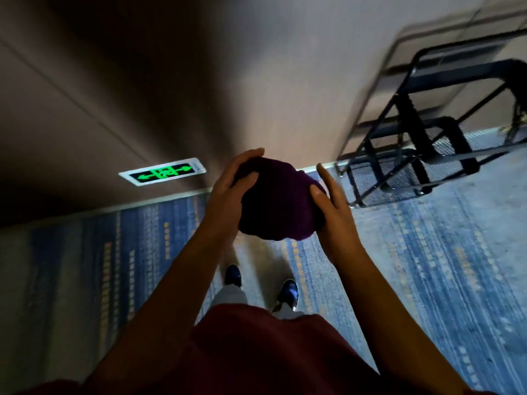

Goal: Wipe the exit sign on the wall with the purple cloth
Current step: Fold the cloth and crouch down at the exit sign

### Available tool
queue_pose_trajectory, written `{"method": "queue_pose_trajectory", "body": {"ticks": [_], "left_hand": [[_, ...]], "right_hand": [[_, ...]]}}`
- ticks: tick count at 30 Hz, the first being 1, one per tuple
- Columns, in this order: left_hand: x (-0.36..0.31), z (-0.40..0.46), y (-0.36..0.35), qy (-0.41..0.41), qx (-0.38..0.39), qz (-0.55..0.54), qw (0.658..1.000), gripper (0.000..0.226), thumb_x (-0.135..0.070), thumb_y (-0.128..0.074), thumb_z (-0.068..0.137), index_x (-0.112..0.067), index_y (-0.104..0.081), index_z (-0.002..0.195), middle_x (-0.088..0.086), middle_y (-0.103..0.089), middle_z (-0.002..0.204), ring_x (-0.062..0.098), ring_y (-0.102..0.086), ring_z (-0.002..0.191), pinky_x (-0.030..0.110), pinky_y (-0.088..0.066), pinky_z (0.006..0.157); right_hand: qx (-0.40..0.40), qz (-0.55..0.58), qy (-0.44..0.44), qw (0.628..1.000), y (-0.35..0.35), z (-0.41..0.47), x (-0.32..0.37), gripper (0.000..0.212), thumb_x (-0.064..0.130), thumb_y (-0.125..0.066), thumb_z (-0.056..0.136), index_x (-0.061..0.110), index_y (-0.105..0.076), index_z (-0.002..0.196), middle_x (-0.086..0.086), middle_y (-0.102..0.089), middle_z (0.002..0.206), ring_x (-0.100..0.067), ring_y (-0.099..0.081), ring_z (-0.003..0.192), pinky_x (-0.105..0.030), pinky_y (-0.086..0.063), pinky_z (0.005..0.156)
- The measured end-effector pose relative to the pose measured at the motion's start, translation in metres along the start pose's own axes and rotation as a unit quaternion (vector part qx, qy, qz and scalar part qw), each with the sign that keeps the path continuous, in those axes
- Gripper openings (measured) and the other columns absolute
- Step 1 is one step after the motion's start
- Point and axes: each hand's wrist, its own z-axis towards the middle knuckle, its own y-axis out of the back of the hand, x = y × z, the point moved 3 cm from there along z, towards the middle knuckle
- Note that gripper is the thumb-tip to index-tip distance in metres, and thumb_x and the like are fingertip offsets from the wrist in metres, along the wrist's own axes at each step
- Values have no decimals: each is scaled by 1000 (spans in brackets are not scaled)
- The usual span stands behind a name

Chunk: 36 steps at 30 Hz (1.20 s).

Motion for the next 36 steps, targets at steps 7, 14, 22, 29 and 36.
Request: {"method": "queue_pose_trajectory", "body": {"ticks": [7,14,22,29,36], "left_hand": [[4,-47,96,31,-98,-81,991,33,-23,-57,97,-29,-67,128,0,-69,130,21,-67,120,33,-58,89],[12,-96,221,0,-133,-115,984,35,-16,-55,99,-36,-70,123,0,-68,134,25,-63,127,43,-54,102],[27,-138,359,29,-84,-92,992,34,-17,-57,98,-36,-71,123,0,-73,124,25,-66,122,45,-54,104],[19,-135,413,-13,-60,-1,998,26,-13,-59,101,-32,-73,113,0,-72,122,23,-63,123,50,-45,113],[22,-98,458,-37,-11,66,997,28,-23,-69,93,-46,-72,109,-28,-71,114,7,-64,119,45,-50,110]], "right_hand": [[166,48,-60,983,-110,-21,-34,59,35,-64,98,47,-42,152,-1,-60,151,-23,-59,138,-49,-48,114],[155,20,-51,986,-225,-56,-71,44,31,-68,94,41,-62,137,7,-66,143,-17,-61,135,-41,-51,110],[119,11,-27,992,-328,-98,-117,35,25,-71,92,36,-74,126,2,-73,133,-17,-69,125,-27,-58,94],[84,-10,4,996,-376,-102,-130,34,27,-75,88,42,-77,118,4,-74,130,-18,-68,125,-40,-55,104],[8,34,-1,999,-401,-70,-145,36,26,-76,87,35,-75,122,2,-74,131,-17,-71,121,-27,-59,89]]}}
